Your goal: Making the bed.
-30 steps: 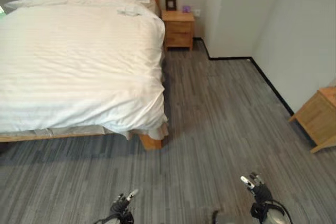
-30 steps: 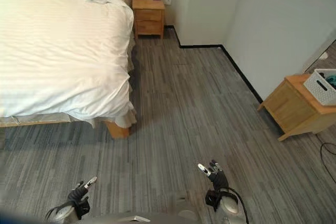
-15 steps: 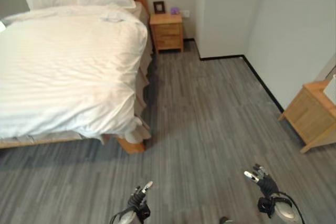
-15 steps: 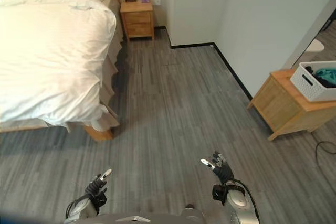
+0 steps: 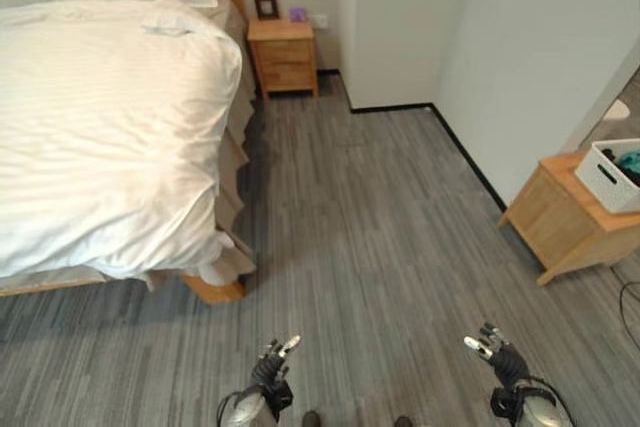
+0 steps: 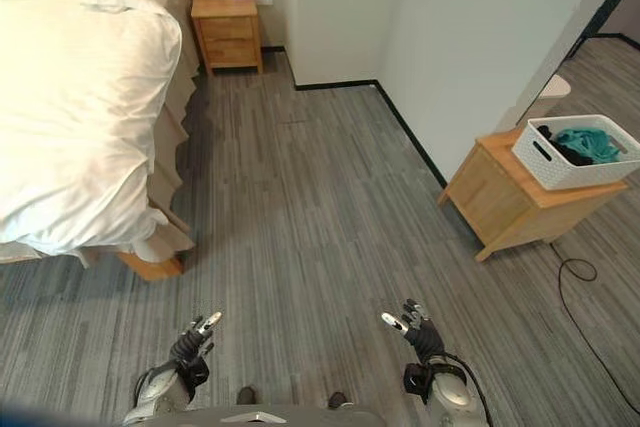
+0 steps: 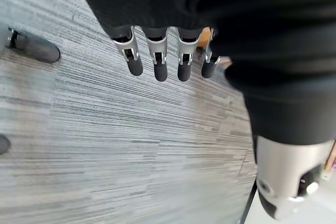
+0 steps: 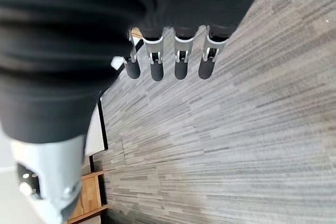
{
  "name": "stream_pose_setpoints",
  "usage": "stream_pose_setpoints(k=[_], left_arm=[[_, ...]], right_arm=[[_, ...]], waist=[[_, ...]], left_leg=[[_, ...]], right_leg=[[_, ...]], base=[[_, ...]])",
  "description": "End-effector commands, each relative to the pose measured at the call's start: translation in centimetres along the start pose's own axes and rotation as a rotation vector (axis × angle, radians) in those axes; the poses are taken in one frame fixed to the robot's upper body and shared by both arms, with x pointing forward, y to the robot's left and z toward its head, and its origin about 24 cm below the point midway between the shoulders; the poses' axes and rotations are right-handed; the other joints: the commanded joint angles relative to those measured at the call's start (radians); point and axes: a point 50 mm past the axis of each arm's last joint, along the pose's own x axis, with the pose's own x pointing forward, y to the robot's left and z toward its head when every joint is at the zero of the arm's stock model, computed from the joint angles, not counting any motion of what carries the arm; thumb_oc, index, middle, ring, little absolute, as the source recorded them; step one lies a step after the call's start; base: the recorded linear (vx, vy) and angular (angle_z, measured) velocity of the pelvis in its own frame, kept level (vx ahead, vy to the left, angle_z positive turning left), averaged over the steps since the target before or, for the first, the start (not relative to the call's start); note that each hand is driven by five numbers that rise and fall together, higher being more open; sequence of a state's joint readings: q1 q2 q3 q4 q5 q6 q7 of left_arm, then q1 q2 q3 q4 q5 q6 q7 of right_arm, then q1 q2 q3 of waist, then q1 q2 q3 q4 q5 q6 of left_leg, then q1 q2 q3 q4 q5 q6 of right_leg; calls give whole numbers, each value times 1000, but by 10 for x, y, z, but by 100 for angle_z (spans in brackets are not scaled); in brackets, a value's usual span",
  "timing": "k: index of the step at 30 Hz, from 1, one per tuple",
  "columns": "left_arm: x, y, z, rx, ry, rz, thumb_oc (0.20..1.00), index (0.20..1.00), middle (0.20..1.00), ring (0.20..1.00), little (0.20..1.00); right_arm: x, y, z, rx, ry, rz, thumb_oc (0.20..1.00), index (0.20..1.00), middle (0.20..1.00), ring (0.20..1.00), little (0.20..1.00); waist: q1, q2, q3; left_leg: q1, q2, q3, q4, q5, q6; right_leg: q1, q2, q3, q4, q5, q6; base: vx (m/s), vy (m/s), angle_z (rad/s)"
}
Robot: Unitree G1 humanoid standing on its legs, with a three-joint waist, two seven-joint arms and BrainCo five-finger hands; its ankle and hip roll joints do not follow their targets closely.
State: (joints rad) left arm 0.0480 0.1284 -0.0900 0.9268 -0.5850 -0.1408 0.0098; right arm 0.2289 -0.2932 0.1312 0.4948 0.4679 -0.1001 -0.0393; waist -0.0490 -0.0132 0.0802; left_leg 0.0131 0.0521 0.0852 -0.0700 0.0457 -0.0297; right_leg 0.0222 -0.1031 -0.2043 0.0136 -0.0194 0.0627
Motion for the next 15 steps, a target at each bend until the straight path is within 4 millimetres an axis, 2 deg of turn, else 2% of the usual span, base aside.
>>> stream_pose_setpoints(k=[1, 2, 3, 4, 6, 9, 12, 14, 15], left_arm=[[4, 13, 27, 23, -94, 18, 1000, 1000, 1000, 1000, 1000], [4, 15, 29, 36, -96, 25, 1000, 1000, 1000, 1000, 1000], [4, 20, 32, 56, -102, 40, 1000, 1000, 1000, 1000, 1000], [4, 20, 32, 55, -102, 40, 1000, 1000, 1000, 1000, 1000], [4, 21, 34, 53, -109, 42, 1000, 1000, 1000, 1000, 1000], [3, 23, 35, 40, -117, 47, 1000, 1000, 1000, 1000, 1000], [3, 21, 35, 32, -122, 43, 1000, 1000, 1000, 1000, 1000], [4, 19, 34, 32, -117, 35, 1000, 1000, 1000, 1000, 1000], [3, 14, 34, 22, -123, 14, 1000, 1000, 1000, 1000, 1000]], right_arm=[[5, 24, 20, 2, -109, 66, 1000, 1000, 1000, 1000, 1000], [6, 28, 19, 0, -105, 82, 1000, 1000, 1000, 1000, 1000], [6, 33, 19, 1, -103, 110, 1000, 1000, 1000, 1000, 1000], [6, 33, 19, 1, -103, 110, 1000, 1000, 1000, 1000, 1000], [4, 32, 15, -6, -91, 115, 1000, 1000, 1000, 1000, 1000], [3, 29, 7, -40, -58, 109, 1000, 1000, 1000, 1000, 1000], [3, 34, 6, -41, -54, 129, 1000, 1000, 1000, 1000, 1000], [5, 38, 11, -41, -69, 156, 1000, 1000, 1000, 1000, 1000], [6, 35, 16, -37, -87, 155, 1000, 1000, 1000, 1000, 1000]], waist=[[11, -32, 17], [11, -28, 27], [-1, -24, 35], [-1, -24, 37], [-2, -24, 32], [10, -44, 23], [19, -55, 16], [32, -73, 11], [43, -84, 23]], left_leg=[[2, -12, 30, 64, -48, 11], [10, -18, 29, 61, -49, 22], [25, -25, 2, 54, -48, 32], [28, -25, 2, 53, -49, 32], [37, -38, -21, 50, -52, 37], [44, -57, -32, 49, -58, 39], [29, -63, -45, 73, -63, 35], [11, -66, -60, 132, -78, 16], [-45, -63, -68, 266, -76, -20]], right_leg=[[-76, -118, 112, 147, 79, 124], [-106, -112, 137, 209, 91, 130], [-146, -36, 213, 252, 73, 117], [-144, -36, 213, 255, 70, 117], [-153, 23, 238, 210, 36, 91], [-108, 48, 150, 115, 38, 51], [-78, 50, 135, 85, 26, 47], [-33, 57, 137, 33, 21, 32], [-5, 49, 107, 10, 23, 18]], base=[[4, 236, -49], [33, 224, -56], [34, 161, -35], [64, 112, -22], [90, 48, 14], [77, -23, 45], [36, -48, 60], [70, -119, 53], [43, -123, 41]])
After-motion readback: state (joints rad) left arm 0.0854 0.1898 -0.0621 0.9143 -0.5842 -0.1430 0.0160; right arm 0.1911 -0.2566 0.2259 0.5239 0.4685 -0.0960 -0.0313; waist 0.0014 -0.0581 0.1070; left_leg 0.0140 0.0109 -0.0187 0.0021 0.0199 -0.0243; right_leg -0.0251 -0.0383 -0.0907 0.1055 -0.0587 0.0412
